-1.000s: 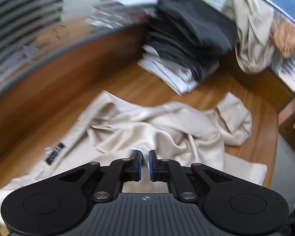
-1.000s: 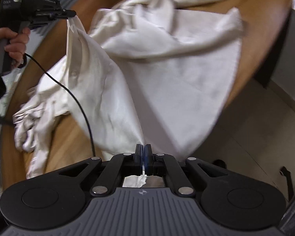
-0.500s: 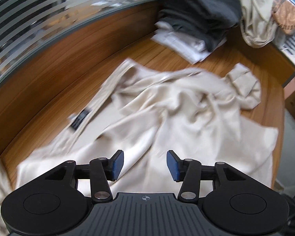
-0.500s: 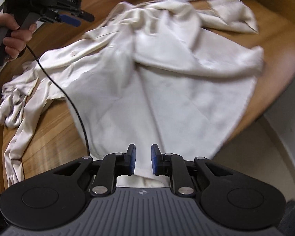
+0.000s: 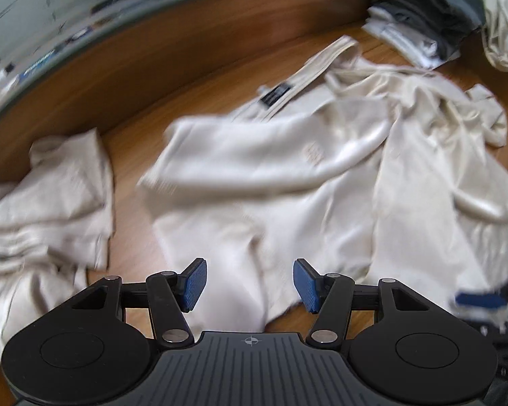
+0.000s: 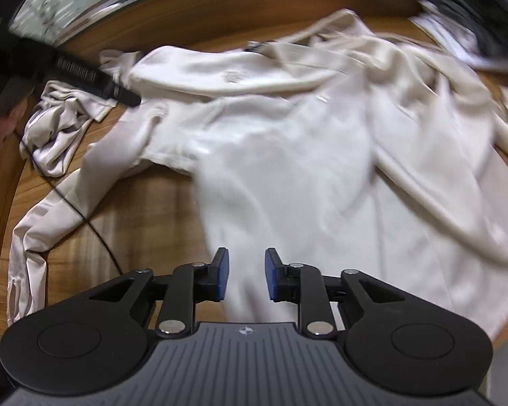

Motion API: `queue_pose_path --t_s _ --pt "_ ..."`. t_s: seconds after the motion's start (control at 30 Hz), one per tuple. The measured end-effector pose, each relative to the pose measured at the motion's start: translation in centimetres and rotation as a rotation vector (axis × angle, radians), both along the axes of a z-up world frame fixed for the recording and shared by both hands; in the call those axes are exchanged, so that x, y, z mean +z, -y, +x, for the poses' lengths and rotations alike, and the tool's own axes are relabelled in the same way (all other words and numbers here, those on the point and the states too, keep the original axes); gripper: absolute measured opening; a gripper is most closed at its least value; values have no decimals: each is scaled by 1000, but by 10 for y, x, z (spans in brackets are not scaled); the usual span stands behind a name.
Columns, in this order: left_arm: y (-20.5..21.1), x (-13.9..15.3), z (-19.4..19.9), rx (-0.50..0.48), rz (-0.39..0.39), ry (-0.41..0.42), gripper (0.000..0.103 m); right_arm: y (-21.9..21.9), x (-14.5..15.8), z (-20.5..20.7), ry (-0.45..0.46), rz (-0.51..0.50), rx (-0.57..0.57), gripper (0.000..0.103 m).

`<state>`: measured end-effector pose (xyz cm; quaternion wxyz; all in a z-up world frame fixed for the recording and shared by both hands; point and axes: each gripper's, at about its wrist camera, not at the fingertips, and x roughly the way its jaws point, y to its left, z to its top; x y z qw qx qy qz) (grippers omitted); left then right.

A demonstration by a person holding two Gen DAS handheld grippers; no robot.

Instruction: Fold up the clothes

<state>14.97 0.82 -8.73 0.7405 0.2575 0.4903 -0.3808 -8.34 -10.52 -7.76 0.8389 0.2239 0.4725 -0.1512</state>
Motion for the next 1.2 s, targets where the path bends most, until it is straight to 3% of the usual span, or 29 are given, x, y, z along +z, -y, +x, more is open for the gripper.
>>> queue_pose_path --t_s 0.1,0.33,0.37,0.43,0.47,0.5,0.67,0.8,0.97,1.03,1.1,1.2 --pt "-11 -10 -6 18 14 4 60 -3 -6 29 6 -16 50 36" --pt "-22 -17 -17 -5 26 24 60 -17 -29 78 -76 -111 176 41" --pt "-23 -18 -17 -4 25 25 60 -17 -31 80 -77 -119 179 39" --pt "-25 -19 -16 -3 25 28 60 -15 -33 80 -77 -126 175 20" --pt "-25 -20 -15 -1 26 28 60 -13 -34 80 -80 -125 170 5" --pt "-25 -21 -14 1 29 26 60 -10 -32 77 -78 -124 160 0" --pt "-21 -25 -15 -11 34 29 60 12 -6 47 -24 -106 65 0" --pt "-19 -26 -20 -39 34 32 60 32 6 21 -38 -89 27 0" --pt "-17 -26 -24 -62 32 30 60 36 4 12 -59 -74 27 6" --pt "-17 -26 -26 -72 31 29 60 34 3 16 -51 -49 23 16" --pt "-16 -26 -28 -81 30 28 60 27 1 25 -40 -38 31 35" --pt "-17 -26 -29 -86 29 25 60 14 -4 46 -41 -49 79 42"
